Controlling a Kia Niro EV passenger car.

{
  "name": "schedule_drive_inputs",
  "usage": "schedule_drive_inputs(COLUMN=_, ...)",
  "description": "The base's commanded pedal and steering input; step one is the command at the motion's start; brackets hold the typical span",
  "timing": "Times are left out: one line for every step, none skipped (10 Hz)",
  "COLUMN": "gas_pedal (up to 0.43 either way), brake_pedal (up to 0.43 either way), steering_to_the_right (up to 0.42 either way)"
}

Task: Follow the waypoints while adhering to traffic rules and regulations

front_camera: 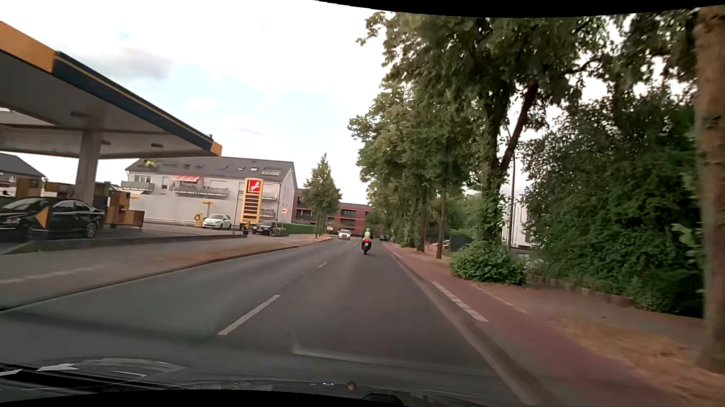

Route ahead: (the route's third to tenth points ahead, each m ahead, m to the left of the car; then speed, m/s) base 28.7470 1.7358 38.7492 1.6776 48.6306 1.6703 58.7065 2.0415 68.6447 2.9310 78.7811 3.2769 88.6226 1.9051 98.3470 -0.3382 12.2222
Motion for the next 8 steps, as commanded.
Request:
schedule_drive_inputs(gas_pedal=0.150, brake_pedal=0.000, steering_to_the_right=-0.004)
schedule_drive_inputs(gas_pedal=0.150, brake_pedal=0.000, steering_to_the_right=-0.004)
schedule_drive_inputs(gas_pedal=0.150, brake_pedal=0.000, steering_to_the_right=-0.004)
schedule_drive_inputs(gas_pedal=0.150, brake_pedal=0.000, steering_to_the_right=-0.004)
schedule_drive_inputs(gas_pedal=0.150, brake_pedal=0.000, steering_to_the_right=-0.001)
schedule_drive_inputs(gas_pedal=0.150, brake_pedal=0.000, steering_to_the_right=0.003)
schedule_drive_inputs(gas_pedal=0.150, brake_pedal=0.000, steering_to_the_right=0.003)
schedule_drive_inputs(gas_pedal=0.150, brake_pedal=0.000, steering_to_the_right=0.003)
